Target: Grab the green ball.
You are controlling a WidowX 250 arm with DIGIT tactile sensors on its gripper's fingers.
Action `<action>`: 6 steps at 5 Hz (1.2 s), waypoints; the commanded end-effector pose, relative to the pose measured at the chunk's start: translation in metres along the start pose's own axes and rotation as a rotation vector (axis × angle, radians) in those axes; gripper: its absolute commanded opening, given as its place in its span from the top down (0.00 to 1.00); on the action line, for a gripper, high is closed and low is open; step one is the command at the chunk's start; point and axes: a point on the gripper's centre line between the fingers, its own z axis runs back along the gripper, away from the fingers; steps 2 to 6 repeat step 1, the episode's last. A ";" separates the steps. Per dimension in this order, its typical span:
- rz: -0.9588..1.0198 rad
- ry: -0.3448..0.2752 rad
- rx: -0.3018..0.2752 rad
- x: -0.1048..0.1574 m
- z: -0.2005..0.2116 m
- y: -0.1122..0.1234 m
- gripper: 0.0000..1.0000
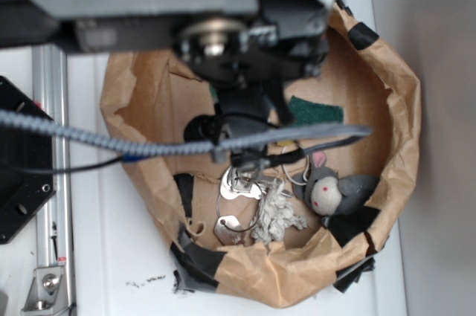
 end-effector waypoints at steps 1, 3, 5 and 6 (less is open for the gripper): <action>0.081 -0.037 0.010 -0.002 0.013 0.004 1.00; 0.081 -0.037 0.010 -0.002 0.013 0.004 1.00; 0.081 -0.037 0.010 -0.002 0.013 0.004 1.00; 0.081 -0.037 0.010 -0.002 0.013 0.004 1.00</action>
